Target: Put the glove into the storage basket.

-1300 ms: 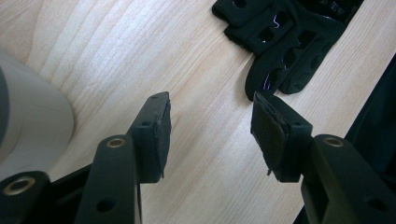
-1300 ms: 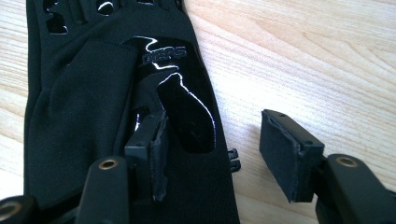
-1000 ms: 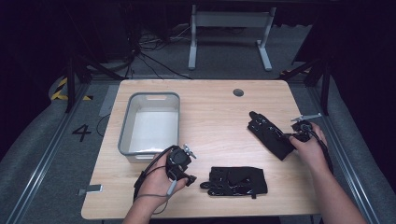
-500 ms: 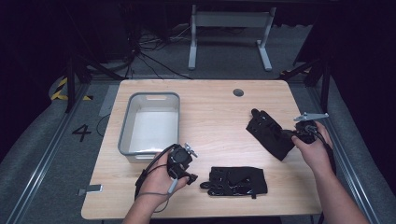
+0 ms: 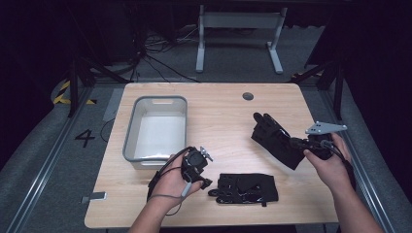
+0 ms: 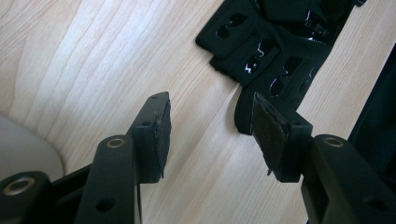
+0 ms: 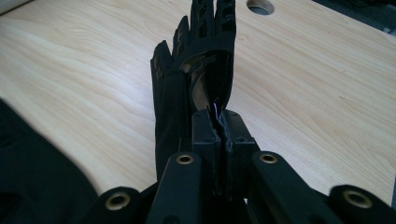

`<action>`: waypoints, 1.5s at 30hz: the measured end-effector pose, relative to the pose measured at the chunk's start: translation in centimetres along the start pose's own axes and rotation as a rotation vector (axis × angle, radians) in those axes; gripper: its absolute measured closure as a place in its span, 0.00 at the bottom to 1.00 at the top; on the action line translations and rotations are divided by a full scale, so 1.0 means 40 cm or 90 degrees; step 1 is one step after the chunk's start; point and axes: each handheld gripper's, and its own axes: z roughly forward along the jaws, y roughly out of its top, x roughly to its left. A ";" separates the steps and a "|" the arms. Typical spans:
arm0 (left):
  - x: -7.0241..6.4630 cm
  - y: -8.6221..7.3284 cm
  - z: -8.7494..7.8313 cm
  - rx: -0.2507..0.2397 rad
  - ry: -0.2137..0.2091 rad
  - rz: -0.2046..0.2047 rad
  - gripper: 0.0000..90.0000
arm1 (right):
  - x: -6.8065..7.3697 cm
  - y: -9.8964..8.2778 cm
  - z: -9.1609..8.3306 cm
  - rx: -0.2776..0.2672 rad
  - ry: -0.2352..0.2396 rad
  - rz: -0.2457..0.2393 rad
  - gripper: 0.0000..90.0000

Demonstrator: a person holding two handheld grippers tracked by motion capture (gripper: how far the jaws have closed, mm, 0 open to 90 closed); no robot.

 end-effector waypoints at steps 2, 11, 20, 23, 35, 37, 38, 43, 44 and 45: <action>0.000 0.004 0.001 0.001 -0.002 0.004 0.54 | 0.008 0.000 -0.005 0.000 0.002 -0.005 0.95; -0.015 0.041 0.022 0.010 -0.014 0.033 0.54 | 0.098 -0.009 -0.018 0.017 0.017 -0.064 0.95; -0.020 0.059 0.039 0.016 -0.027 0.047 0.55 | 0.139 -0.020 -0.008 0.044 0.004 -0.101 0.95; -0.020 0.059 0.041 0.017 -0.026 0.045 0.54 | 0.146 -0.021 -0.005 0.048 0.003 -0.109 0.95; -0.017 0.054 0.035 0.012 -0.024 0.036 0.54 | 0.176 -0.013 -0.011 0.066 0.029 -0.124 0.93; -0.017 0.054 0.037 0.014 -0.023 0.037 0.54 | 0.179 -0.012 -0.013 0.068 0.034 -0.126 0.93; -0.016 0.054 0.037 0.016 -0.022 0.038 0.54 | 0.184 -0.010 -0.016 0.066 0.035 -0.128 0.93; -0.015 0.054 0.034 0.012 -0.025 0.036 0.54 | 0.200 -0.007 -0.023 0.078 0.055 -0.136 0.91; -0.014 0.053 0.034 0.013 -0.025 0.036 0.54 | 0.204 -0.006 -0.024 0.083 0.056 -0.140 0.91; -0.013 0.053 0.034 0.013 -0.025 0.035 0.54 | 0.208 -0.005 -0.027 0.082 0.055 -0.142 0.91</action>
